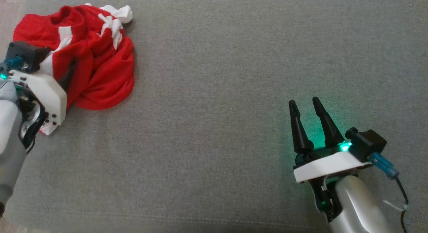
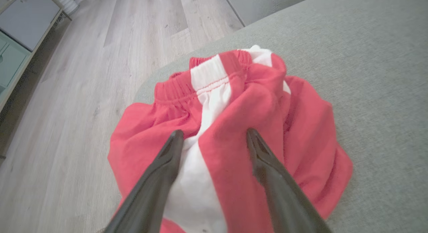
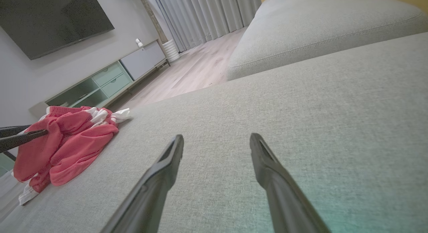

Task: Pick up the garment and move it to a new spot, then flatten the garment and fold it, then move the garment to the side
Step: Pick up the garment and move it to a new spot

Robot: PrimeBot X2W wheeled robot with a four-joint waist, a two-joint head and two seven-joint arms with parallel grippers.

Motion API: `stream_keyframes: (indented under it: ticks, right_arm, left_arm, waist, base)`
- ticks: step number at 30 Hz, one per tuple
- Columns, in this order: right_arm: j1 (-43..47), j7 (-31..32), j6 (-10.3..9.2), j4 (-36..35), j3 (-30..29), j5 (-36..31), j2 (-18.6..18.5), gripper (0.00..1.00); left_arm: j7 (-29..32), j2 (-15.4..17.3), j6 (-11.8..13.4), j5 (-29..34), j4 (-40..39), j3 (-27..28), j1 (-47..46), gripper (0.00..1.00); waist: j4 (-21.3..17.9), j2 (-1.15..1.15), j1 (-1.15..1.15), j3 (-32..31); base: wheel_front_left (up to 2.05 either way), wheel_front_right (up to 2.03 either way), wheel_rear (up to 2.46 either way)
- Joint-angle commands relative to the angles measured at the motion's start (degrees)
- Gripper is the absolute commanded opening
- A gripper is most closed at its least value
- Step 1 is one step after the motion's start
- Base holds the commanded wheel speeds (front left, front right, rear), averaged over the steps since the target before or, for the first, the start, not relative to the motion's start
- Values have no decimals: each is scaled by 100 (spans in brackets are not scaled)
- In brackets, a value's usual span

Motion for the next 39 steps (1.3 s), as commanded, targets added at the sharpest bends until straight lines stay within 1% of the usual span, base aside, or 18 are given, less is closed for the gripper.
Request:
stream_keyframes:
  ticks: [1,2,8,10,12,15,18,19,22,25,27,30,32,35,39]
  right_arm:
    - [-130,-63,29,-194,134,33,-10,100]
    - [-139,-63,29,-190,129,33,-10,100]
    - [-127,-63,29,-148,107,55,-10,100]
    - [-112,-63,29,-144,116,79,-10,100]
    - [-95,-63,29,-141,123,113,-10,100]
    - [-32,-63,29,-116,127,169,-10,100]
    - [56,-63,29,-89,134,232,-10,100]
    - [56,-63,29,-89,134,232,-10,100]
    - [149,-63,29,-72,110,328,-10,100]
    - [251,-63,29,-57,150,442,-10,100]
    - [300,-63,29,-57,210,493,-10,100]
    - [335,-63,29,-90,253,516,-10,100]
    - [323,-63,29,-114,248,532,-10,100]
    - [314,-63,29,-100,176,652,-10,100]
    - [255,-63,29,-110,291,763,-10,100]
  left_arm:
    - [11,356,10,-104,34,159,-345,47]
    - [-18,364,9,-155,112,113,-383,0]
    - [-553,365,9,-334,377,-59,-558,0]
    - [-844,361,16,-381,392,6,-635,0]
    - [-1149,340,120,-451,294,195,-731,0]
    - [-1313,323,268,-516,-52,464,-747,0]
    - [-1342,323,376,-598,-580,788,-661,0]
    - [-1342,323,376,-598,-580,788,-661,0]
    - [-1345,211,383,-849,-1247,1181,-430,0]
    - [-1335,55,346,-1142,-1754,1301,-131,0]
    - [-1204,-74,374,-1351,-2101,1314,41,0]
    - [-921,-387,532,-1763,-2667,1350,298,0]
    - [-728,-669,704,-2049,-3007,1339,507,0]
    - [-508,-1091,973,-2249,-3452,1140,820,0]
    - [-464,-1654,1259,-2294,-3669,868,911,0]
  waist:
    - [-35,0,-1,28]
    - [-42,0,-1,30]
    - [-27,0,-1,-87]
    - [-18,0,-1,-166]
    - [-12,0,-1,-263]
    - [6,0,-1,-465]
    - [4,0,-1,-694]
    - [4,0,-1,-694]
    - [-20,0,-1,-910]
    - [-92,0,-1,-1102]
    - [-174,0,-1,-1192]
    - [-354,0,-1,-1266]
    - [-524,0,-1,-1297]
    - [-841,0,-1,-1300]
    - [-1326,0,-1,-1215]
  base:
    - [0,0,0]
    - [0,0,0]
    - [0,0,0]
    - [0,0,0]
    - [0,0,0]
    - [0,0,0]
    - [0,0,0]
    - [0,0,0]
    - [0,0,0]
    - [0,0,0]
    - [0,0,0]
    - [0,0,0]
    - [0,0,0]
    - [0,0,0]
    - [0,0,0]
